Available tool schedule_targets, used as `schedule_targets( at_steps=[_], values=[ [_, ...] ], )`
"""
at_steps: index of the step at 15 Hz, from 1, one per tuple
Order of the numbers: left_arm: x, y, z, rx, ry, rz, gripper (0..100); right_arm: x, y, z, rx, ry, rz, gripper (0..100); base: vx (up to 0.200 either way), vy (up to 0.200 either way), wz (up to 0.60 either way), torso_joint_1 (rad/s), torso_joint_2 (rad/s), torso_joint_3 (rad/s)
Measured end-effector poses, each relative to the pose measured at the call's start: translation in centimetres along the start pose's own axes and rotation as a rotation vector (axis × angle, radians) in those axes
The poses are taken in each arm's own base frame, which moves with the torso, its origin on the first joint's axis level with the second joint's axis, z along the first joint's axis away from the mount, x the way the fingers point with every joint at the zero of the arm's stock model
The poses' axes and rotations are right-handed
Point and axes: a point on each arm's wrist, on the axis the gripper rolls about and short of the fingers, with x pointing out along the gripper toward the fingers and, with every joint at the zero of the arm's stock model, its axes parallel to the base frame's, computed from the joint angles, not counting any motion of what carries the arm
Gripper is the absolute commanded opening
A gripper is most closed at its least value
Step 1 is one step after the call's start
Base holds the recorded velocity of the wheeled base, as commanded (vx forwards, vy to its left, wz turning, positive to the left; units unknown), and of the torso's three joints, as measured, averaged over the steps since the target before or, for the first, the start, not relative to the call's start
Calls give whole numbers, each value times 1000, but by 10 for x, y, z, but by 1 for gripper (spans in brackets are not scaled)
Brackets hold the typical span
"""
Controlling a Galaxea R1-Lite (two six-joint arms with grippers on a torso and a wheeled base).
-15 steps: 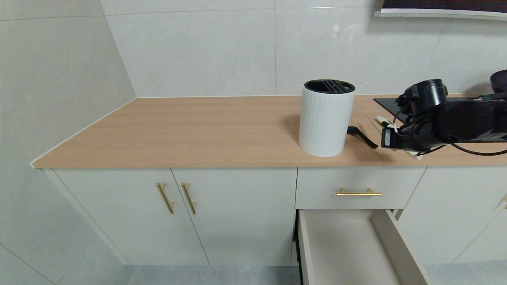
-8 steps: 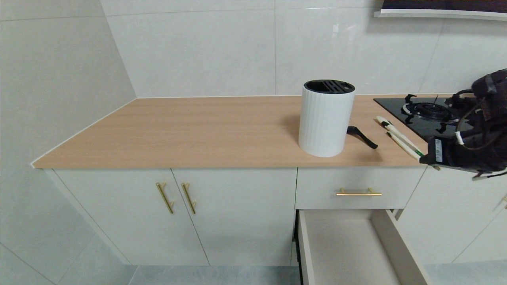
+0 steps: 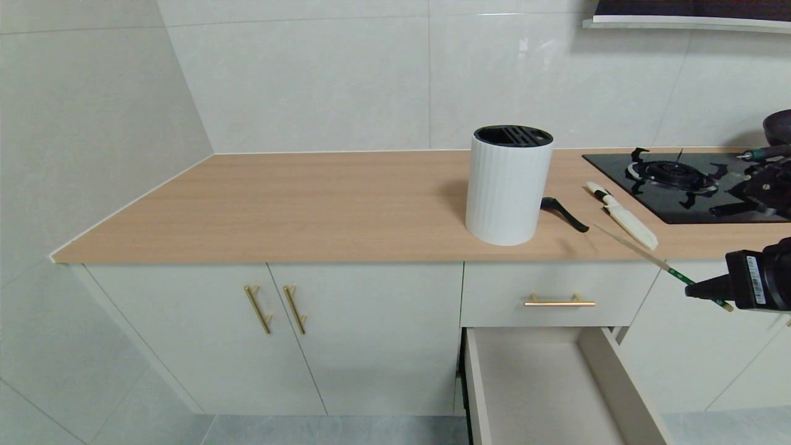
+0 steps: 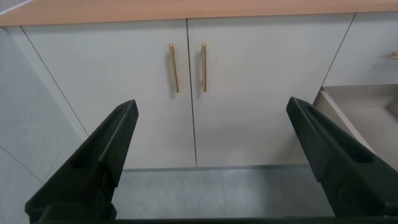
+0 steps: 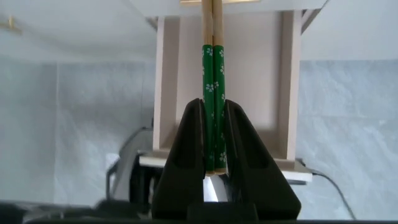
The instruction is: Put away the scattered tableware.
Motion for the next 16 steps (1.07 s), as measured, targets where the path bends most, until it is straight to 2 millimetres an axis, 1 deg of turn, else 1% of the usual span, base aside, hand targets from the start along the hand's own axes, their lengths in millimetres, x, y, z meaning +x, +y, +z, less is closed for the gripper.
schedule_targets(
  at_steps=[7, 8, 16],
  values=[
    [0, 0, 0, 0, 0, 1, 100, 11, 13, -15, -67, 71, 32, 0, 0, 0, 0, 0, 0, 0],
    [0, 0, 0, 0, 0, 0, 100, 12, 14, -16, -82, 76, 34, 0, 0, 0, 0, -100, 227, 124],
    [0, 0, 0, 0, 0, 0, 100, 20, 14, -24, -143, 124, 33, 0, 0, 0, 0, -195, 453, 246]
  ],
)
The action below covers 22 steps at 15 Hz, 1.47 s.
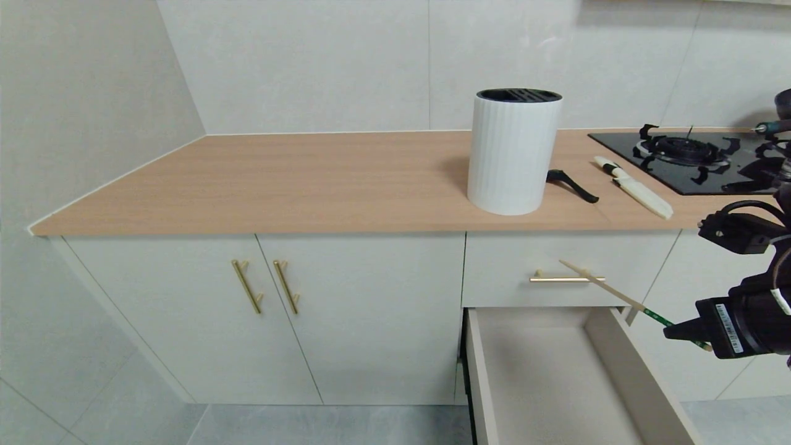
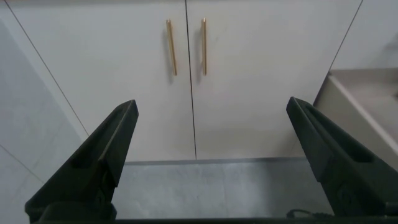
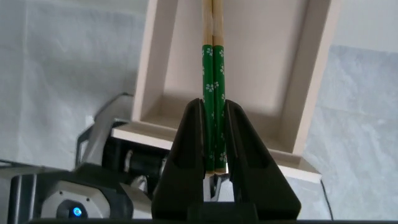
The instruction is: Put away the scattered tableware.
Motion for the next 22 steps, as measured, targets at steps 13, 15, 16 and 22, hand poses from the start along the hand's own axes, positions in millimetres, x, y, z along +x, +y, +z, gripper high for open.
schedule_targets(
  at_steps=[13, 15, 16, 22],
  values=[
    [0, 0, 0, 0, 0, 0, 100, 22, 4, -6, -59, 77, 9, 0, 0, 0, 0, -150, 394, 248],
    [0, 0, 0, 0, 0, 1, 100, 29, 6, -6, -67, 78, 15, 0, 0, 0, 0, -9, 33, 23],
    [0, 0, 0, 0, 0, 1, 100, 33, 7, -5, -70, 69, 17, 0, 0, 0, 0, 0, 0, 0],
    [0, 0, 0, 0, 0, 0, 100, 88, 12, -10, -87, 157, -37, 0, 0, 0, 0, 0, 0, 0]
  ],
)
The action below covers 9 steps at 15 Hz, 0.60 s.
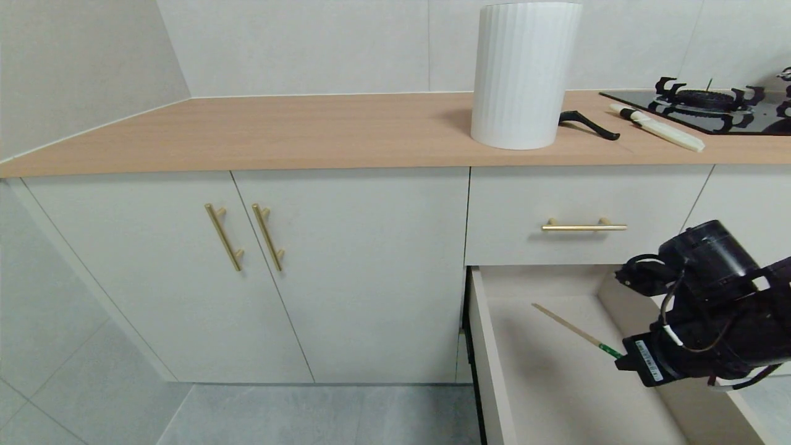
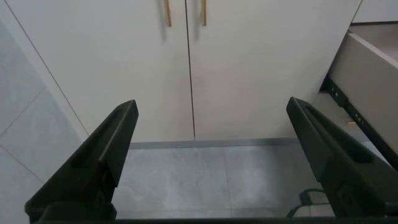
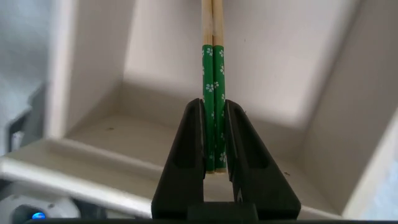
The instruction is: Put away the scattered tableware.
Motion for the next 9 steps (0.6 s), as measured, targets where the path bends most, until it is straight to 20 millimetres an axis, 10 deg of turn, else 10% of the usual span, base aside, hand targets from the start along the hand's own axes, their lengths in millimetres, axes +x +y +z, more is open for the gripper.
schedule_targets(
  at_steps=[9],
  values=[
    [0, 0, 0, 0, 0, 0, 100, 122, 21, 9, 105, 41, -2, 0, 0, 0, 0, 0, 0, 0]
  ],
)
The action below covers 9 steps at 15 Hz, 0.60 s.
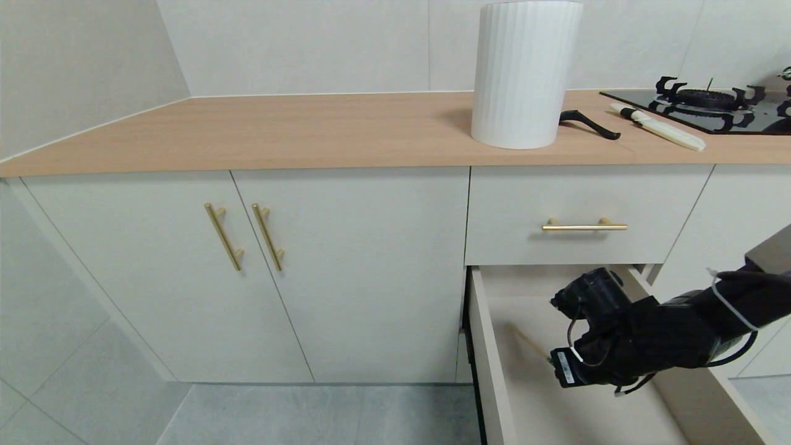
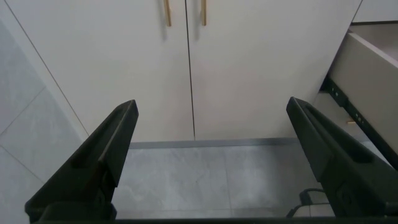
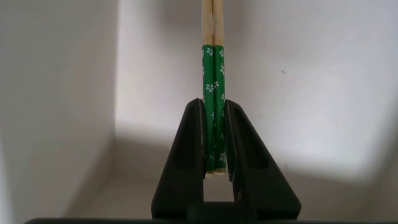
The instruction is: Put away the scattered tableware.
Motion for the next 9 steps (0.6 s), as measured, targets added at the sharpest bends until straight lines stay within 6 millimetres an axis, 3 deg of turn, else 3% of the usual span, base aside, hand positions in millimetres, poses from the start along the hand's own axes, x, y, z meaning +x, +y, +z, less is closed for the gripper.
schedule_targets(
  at_steps=[4, 9],
  values=[
    [0, 0, 0, 0, 0, -1, 100, 39, 2, 0, 21, -29, 3, 0, 0, 0, 0, 0, 0, 0],
    [0, 0, 0, 0, 0, 0, 100, 72, 0, -10, 18, 18, -72, 0, 0, 0, 0, 0, 0, 0]
  ],
)
